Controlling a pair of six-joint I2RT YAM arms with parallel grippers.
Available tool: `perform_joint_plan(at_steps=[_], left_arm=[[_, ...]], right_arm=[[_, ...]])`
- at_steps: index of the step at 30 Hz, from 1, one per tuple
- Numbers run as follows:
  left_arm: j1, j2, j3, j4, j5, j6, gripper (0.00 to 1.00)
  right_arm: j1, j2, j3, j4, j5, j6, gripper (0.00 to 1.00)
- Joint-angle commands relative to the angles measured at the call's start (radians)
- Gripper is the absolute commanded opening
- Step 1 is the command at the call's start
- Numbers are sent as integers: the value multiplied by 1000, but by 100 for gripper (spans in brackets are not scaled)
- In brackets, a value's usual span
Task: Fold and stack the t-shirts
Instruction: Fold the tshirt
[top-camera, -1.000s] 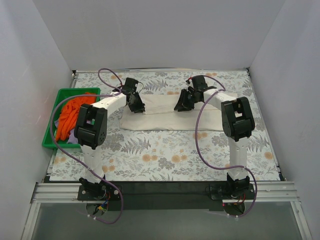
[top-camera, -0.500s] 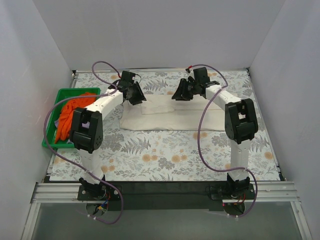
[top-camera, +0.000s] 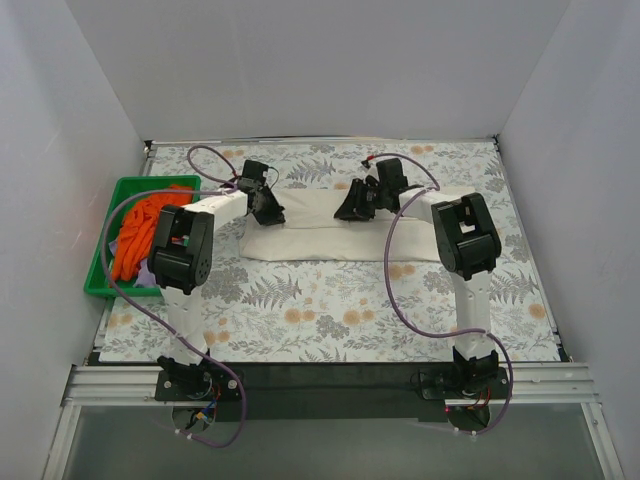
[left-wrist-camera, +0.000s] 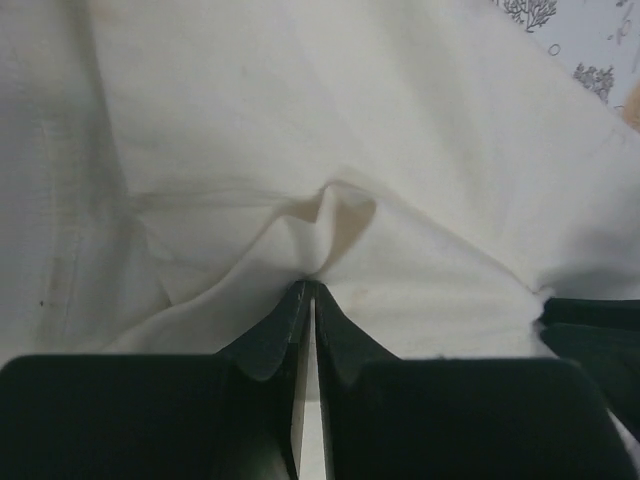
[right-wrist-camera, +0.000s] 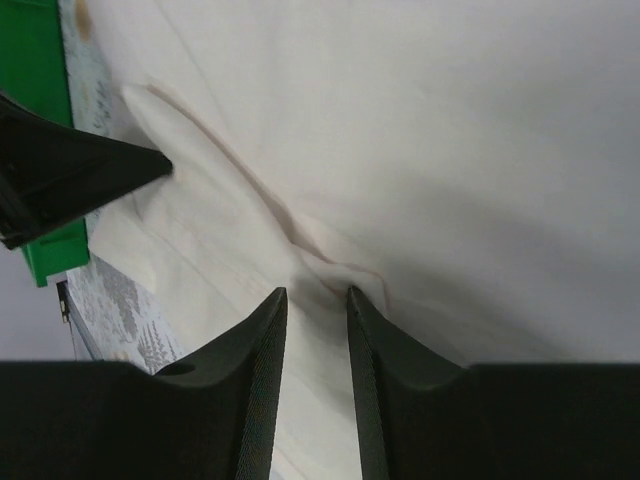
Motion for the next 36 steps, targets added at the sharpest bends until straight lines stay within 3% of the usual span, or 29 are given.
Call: perform_joint_plan(at_steps=[1,6,10,11,14,16,18,25,36], left_arm=[[29,6,-35,22,-23,-21,9],[29,-51,-35,20,1,0,15],[29,-179,-52,-1,-17,8,33],[29,-207,-63,-13,-34,10,38],[29,-301,-101,-73,-87,16,42],[29,-353,-168,-85,-101,17,41],[30,-380,-228,-81,-115,8,34],[34,-382,-397,-30,-150,-15,22],[73,-319,-390,-68,-250,-6,17]], right_arm=[[-27,-8,-70,56,4,-42,32],[-61,-103,-72,5,9,-117,36],[-124,-268,-88,-154,153,-226,51],[-141,-299,-130,-191,173,-249,52],[-225,-408,-199,-260,248,-266,52],[-288,-472,-265,-349,326,-281,49],[-328,-511,-344,-394,360,-300,49],[-443,-597,-519,-411,443,-286,47],[-448,-563,-628,-477,506,-243,46]])
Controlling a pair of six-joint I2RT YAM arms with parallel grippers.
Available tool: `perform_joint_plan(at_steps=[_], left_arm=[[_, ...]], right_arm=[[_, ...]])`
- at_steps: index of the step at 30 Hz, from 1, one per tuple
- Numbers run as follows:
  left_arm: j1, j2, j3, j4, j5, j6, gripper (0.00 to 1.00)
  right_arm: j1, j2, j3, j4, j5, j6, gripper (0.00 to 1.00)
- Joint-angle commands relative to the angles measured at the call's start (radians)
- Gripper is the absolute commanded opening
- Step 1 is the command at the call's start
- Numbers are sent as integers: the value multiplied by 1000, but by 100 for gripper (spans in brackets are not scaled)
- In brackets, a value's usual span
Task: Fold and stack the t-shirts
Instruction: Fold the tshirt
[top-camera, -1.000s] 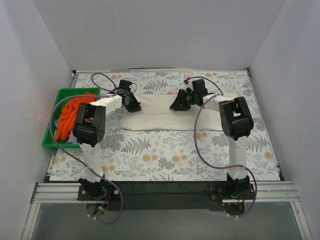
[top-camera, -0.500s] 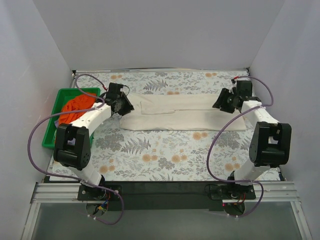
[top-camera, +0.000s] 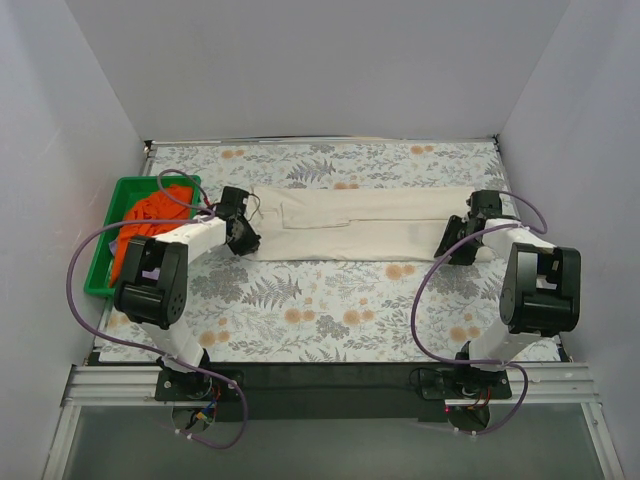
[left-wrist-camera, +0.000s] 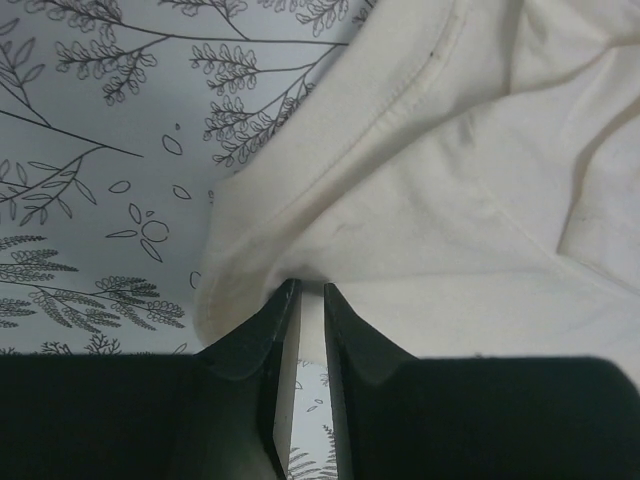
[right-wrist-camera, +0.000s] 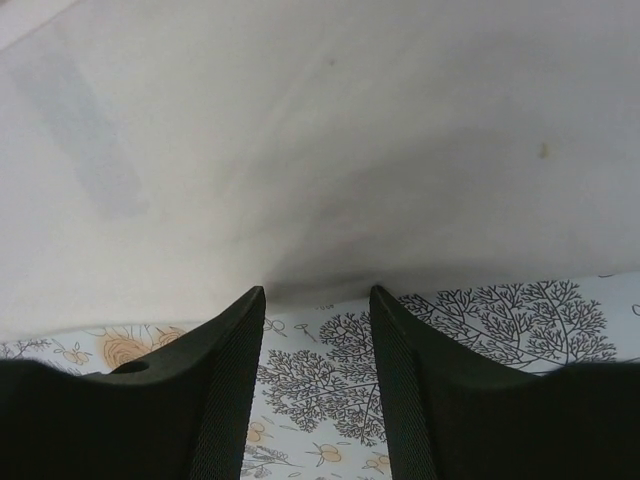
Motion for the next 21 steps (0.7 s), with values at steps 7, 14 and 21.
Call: perform_joint_plan(at_steps=[7,14,21], left_arm=[[45,-33,51,-72,-120,47,21],[25,-71,170,-112,-89,65,36],[-10,7,212,-118,-57,35,44]], right_arm=[[35,-117,68,-149,70,-14,45],[77,-5,225,-163,161,-58,45],[119,155,288,-156,175,-89,45]])
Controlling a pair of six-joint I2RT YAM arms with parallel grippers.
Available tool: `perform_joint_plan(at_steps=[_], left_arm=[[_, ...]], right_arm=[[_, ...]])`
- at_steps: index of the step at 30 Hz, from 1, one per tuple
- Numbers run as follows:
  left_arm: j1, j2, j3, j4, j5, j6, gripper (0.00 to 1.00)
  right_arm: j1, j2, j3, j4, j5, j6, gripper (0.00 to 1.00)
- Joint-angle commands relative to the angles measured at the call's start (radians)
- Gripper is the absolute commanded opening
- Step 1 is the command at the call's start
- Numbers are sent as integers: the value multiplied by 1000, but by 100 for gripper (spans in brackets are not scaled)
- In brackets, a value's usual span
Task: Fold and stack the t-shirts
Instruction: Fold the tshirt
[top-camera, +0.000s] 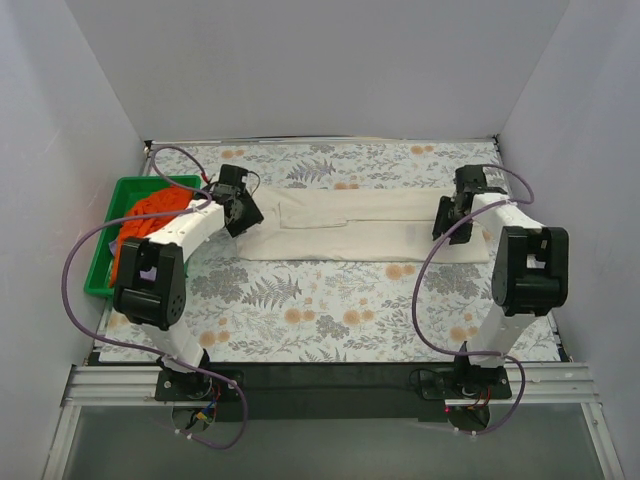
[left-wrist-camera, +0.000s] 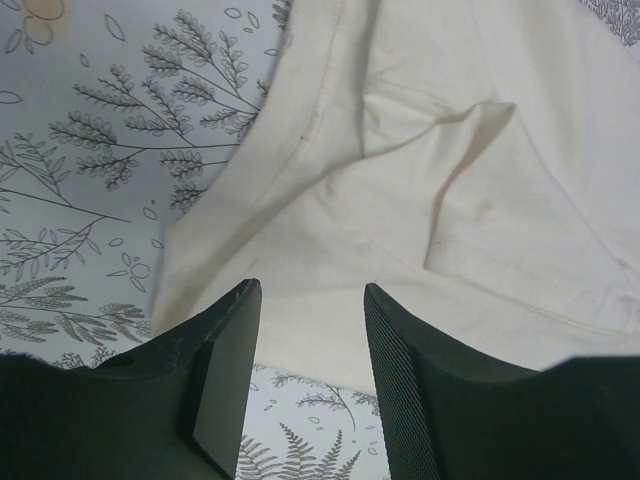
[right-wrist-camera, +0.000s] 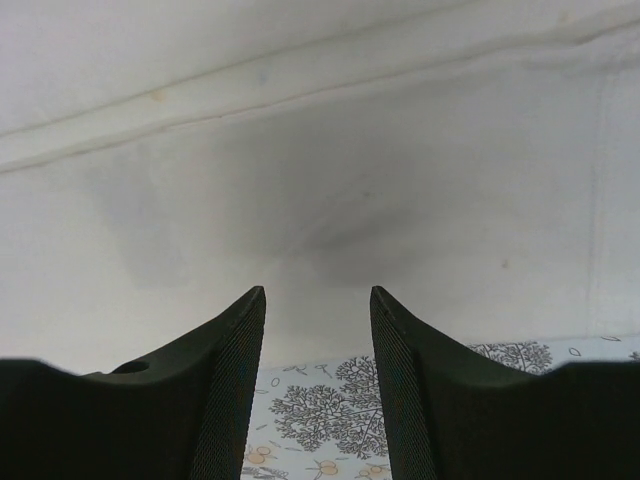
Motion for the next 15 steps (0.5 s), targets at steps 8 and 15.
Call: perform_joint_plan(at_steps=[8,15], left_arm=[[-10,183,75,-22,-35,-14,45],[17,390,247,-51,-108,56,44]], right_arm=[[84,83,-111,-49,34,-5,46],[361,-29,-342,-135,-108,41,48]])
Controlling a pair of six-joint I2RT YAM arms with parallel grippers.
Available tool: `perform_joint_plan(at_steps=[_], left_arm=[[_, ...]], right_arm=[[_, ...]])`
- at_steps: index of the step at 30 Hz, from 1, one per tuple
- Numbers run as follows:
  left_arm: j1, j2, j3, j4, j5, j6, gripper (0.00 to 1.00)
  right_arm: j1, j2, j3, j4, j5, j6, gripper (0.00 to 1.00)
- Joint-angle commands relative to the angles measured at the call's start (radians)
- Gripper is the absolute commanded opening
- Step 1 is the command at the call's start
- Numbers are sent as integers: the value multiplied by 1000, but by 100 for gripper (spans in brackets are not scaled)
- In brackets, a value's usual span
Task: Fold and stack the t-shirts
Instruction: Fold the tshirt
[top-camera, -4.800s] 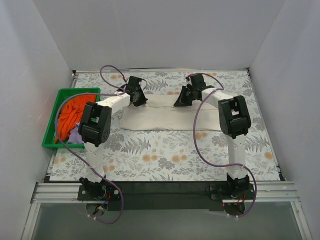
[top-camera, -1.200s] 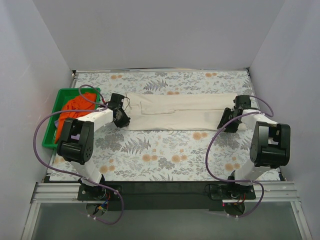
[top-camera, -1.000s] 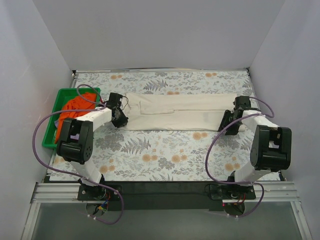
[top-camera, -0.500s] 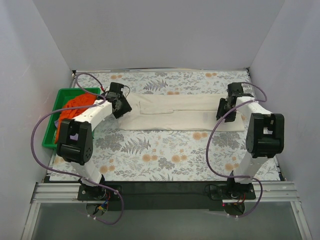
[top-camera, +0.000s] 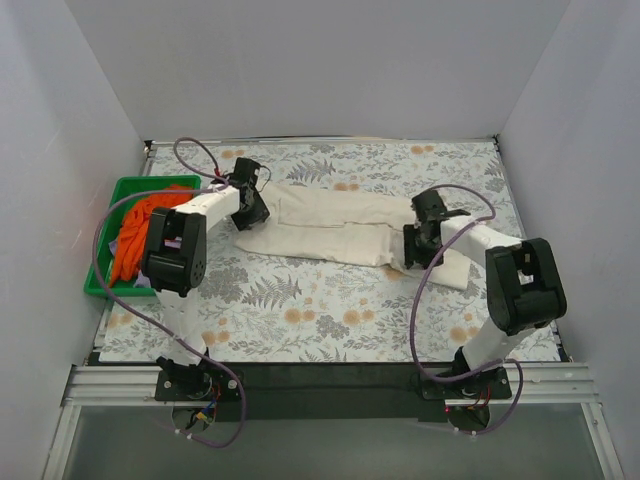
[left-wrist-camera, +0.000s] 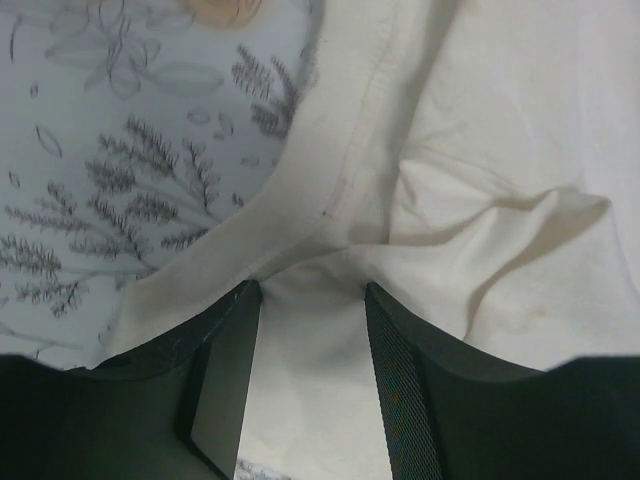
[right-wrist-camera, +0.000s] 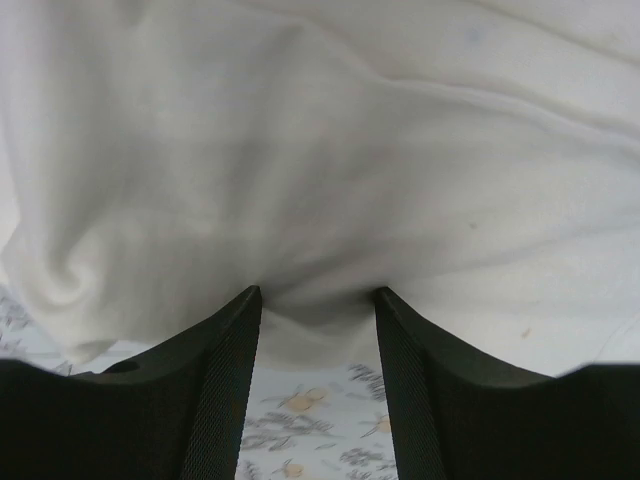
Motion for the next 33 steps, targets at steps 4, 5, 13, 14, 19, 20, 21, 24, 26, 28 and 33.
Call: perform_joint_plan(at_steps=[4,5,13,14,19,20,21,24,26,28,33], left_arm=[[48,248,236,-78,-102,71,45],[53,271,306,-85,-106,77,45],[60,528,704,-135,-122,180,45],[62,545,733,-138,-121,195,45],[65,575,796,-86,-90,223,49],[65,546,792,-85,-90,223,50],[65,526,783,-82,-90,220,51],[65,397,702,-33,-93,198,59],[63,299,640,-22,-89,175,72],[60,239,603,-28,-86,119,74],[-13,49,436,-56,-116,7,75]], right_arm=[[367,-45,-217,-206,-303,99,50],[402,-59,-222,-223,-311,110,50],[709,-49,-158,-260,-438,134,51],[729,-38,-141,-261,-444,133,51],[775,-13,8,-312,-399,94,51],[775,-15,41,-326,-377,93,52],[774,-18,71,-341,-356,91,54],[768,-28,172,-396,-262,82,58],[762,-39,217,-415,-237,76,59],[748,-64,226,-418,-192,74,62],[682,-127,178,-413,-145,50,63]])
